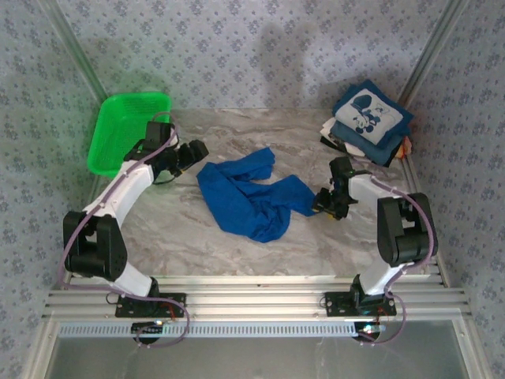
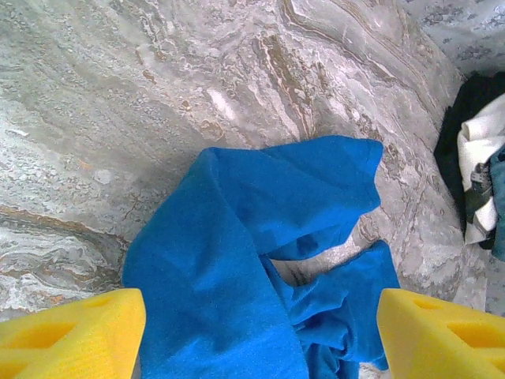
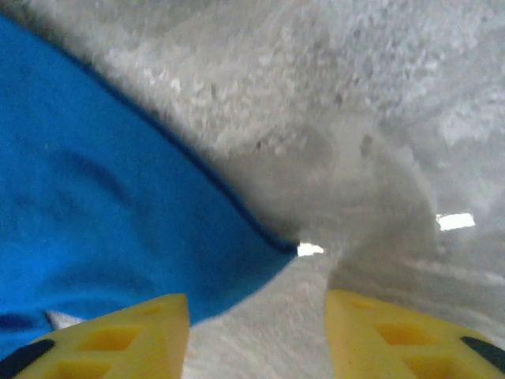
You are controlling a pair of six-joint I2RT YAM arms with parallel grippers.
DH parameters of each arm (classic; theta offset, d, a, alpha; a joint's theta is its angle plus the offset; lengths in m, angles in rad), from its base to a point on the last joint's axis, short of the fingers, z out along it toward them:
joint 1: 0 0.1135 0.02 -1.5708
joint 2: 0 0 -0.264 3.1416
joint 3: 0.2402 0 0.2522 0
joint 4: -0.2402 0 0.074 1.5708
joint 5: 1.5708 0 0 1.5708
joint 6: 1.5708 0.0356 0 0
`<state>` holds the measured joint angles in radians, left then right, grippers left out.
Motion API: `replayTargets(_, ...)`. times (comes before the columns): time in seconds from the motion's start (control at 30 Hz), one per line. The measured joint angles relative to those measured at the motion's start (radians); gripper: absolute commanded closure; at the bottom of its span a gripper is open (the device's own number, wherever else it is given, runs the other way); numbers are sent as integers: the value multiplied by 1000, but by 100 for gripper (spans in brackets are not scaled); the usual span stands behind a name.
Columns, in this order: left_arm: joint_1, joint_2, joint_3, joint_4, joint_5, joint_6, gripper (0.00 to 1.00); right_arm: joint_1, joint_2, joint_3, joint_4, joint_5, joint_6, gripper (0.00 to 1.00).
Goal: Fold and stack the t-shirts
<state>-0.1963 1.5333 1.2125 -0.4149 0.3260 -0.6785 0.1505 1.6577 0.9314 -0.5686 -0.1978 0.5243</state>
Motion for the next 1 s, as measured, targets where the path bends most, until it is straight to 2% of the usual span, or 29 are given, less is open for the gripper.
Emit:
replayTargets(0.1,0,4,2,-4,3,26,22,-2,15,16,-13,1,13,60)
replayTargets(0.37,0,112,13,-15,3,67,22,-16,56,64,-68,21,30,89)
replayTargets(0.47,0,147,12,-15,4,69,23,-14,89,110,-24,-10,18,99)
replayTargets(0.77,-11,243,11,7,29,68,25,-17,68,180,34,-54,6,100)
replayTargets(0.83,-17,259,10,16,34,67,30,-20,48,180,23,-54,5,100)
replayTargets(0.9,-23,278,10,28,44,64,42,-24,16,179,11,-53,3,100)
replayTargets(1.0,-41,314,11,35,56,63,77,-32,-56,179,-27,-49,-6,100)
